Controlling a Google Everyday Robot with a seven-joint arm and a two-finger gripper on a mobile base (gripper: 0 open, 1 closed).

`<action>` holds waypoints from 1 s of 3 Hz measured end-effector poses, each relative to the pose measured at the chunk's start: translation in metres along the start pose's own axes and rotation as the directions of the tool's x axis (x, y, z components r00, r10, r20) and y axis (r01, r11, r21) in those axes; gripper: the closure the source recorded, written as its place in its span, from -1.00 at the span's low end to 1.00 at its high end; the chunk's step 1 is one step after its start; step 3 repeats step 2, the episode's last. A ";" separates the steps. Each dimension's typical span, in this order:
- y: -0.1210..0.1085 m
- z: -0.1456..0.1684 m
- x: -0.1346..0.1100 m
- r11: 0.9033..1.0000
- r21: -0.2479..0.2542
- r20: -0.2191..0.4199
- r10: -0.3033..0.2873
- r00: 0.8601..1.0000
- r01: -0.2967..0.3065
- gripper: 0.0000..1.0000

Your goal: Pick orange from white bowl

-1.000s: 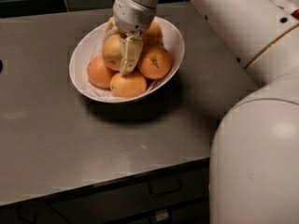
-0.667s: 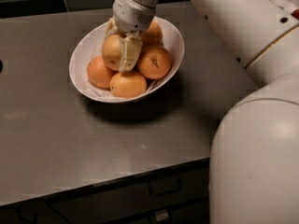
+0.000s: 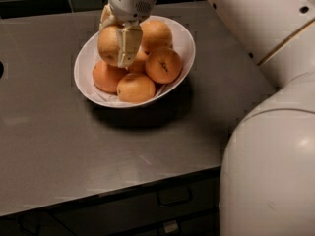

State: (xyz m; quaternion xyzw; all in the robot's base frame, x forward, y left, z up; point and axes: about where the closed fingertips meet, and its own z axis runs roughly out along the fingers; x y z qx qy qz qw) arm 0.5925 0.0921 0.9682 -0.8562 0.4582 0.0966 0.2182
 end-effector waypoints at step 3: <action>-0.009 -0.041 -0.036 0.990 0.105 -0.071 -0.085 0.994 0.092 1.00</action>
Offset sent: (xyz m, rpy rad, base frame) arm -0.0336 0.0090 0.0882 -0.0237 -0.2425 0.0350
